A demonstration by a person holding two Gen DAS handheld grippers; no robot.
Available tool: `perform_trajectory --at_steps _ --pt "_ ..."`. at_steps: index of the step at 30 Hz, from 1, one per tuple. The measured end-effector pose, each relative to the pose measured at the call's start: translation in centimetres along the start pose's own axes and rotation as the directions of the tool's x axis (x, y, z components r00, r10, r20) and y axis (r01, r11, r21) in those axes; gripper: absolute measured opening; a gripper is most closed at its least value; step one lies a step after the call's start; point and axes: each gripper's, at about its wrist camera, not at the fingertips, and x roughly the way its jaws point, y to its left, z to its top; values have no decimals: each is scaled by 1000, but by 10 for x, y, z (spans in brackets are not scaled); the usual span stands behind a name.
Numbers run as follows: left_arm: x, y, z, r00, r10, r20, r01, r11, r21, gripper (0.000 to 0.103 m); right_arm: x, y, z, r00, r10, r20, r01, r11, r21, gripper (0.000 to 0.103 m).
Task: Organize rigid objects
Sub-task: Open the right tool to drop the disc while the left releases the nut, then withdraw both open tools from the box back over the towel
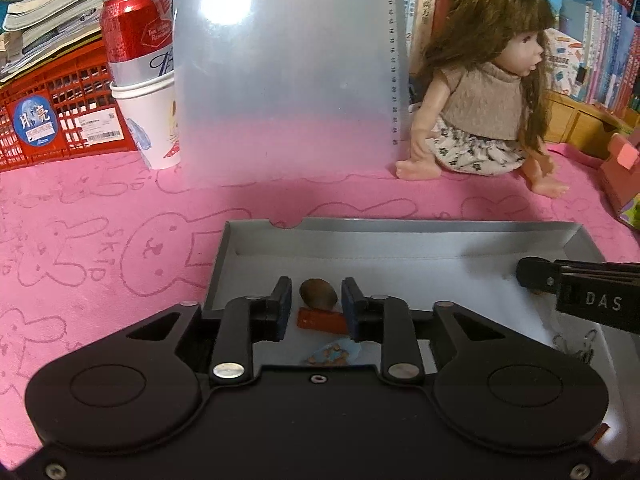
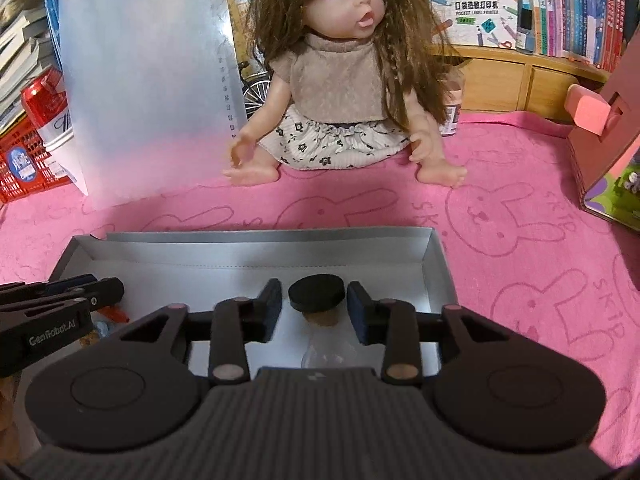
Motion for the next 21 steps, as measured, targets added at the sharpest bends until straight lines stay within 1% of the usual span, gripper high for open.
perform_trajectory --at_steps 2,4,13,16,21 --pt "-4 -2 -1 1000 -5 5 5 1000 2 34 -4 0 0 1000 0 10 0 1000 -1 57" --pt "-8 -5 -1 1000 -7 10 7 1000 11 36 -8 1 0 1000 2 21 -2 1000 -4 63" --pt "-31 -8 -7 999 5 35 -6 1000 27 50 -29 2 -5 998 8 68 -7 1000 -13 78" --pt "-43 -7 -10 999 0 50 -1 999 32 55 -39 4 -9 996 3 84 0 999 -38 83" --pt "-63 -9 -16 997 -1 82 -3 999 53 60 -58 5 -17 993 12 116 -5 998 -63 86"
